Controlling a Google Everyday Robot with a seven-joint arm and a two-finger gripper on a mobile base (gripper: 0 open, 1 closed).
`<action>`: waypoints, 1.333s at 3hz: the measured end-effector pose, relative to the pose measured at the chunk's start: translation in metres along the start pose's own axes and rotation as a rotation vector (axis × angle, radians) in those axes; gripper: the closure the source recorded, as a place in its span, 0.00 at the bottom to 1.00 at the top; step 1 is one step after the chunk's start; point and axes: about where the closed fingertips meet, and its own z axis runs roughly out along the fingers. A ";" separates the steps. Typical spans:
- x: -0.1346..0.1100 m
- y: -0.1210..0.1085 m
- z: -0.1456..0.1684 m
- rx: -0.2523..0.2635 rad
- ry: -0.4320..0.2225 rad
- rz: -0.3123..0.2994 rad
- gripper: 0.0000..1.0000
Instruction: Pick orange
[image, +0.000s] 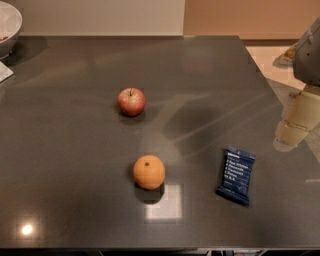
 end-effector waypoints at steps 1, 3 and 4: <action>0.000 0.000 0.000 0.000 0.000 0.000 0.00; -0.047 0.022 0.008 -0.119 -0.164 -0.130 0.00; -0.076 0.043 0.022 -0.189 -0.234 -0.206 0.00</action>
Offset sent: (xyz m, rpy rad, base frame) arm -0.0068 0.0466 0.0002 0.1561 0.0765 0.1983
